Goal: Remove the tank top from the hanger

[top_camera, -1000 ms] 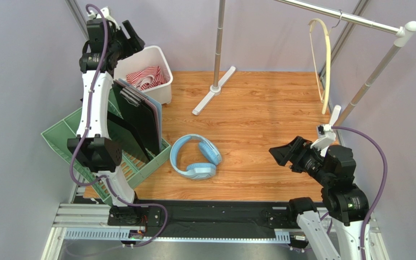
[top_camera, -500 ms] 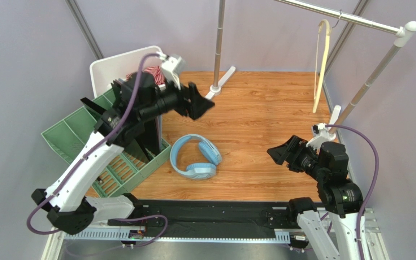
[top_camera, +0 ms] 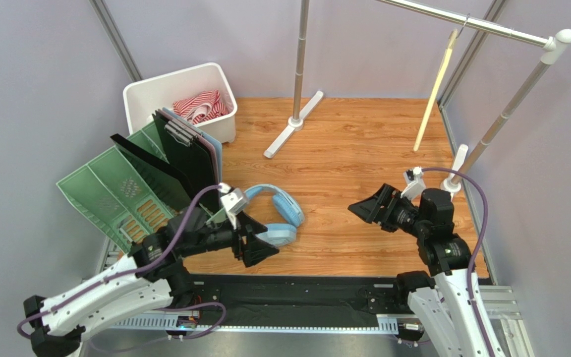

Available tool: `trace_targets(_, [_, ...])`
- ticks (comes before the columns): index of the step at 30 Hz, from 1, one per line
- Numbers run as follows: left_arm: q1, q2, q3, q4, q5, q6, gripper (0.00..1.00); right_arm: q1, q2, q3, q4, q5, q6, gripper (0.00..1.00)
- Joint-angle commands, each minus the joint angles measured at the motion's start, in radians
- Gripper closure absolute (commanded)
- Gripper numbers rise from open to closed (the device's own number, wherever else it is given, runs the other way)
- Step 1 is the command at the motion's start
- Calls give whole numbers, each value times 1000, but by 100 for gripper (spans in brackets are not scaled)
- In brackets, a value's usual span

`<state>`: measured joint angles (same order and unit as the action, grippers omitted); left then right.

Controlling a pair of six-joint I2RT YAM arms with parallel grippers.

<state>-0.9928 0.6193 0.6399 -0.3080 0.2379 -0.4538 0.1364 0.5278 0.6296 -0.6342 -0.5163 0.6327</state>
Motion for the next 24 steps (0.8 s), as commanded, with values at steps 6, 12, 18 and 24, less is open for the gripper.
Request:
trace_targets(6, [-3, -412, -313, 201, -6, -184, 12, 3, -87, -326, 491, -197, 197, 3])
trace_targets(12, [-3, -697, -489, 215, -5, -295, 12, 3, -233, -557, 684, -212, 324, 0])
trace_targets(18, [-3, -661, -560, 302, 55, -345, 13, 5, -477, -697, 656, -182, 380, 0])
trace_targets(24, [-3, -748, -631, 302, 54, -396, 13, 5, -568, -705, 444, -131, 296, 0])
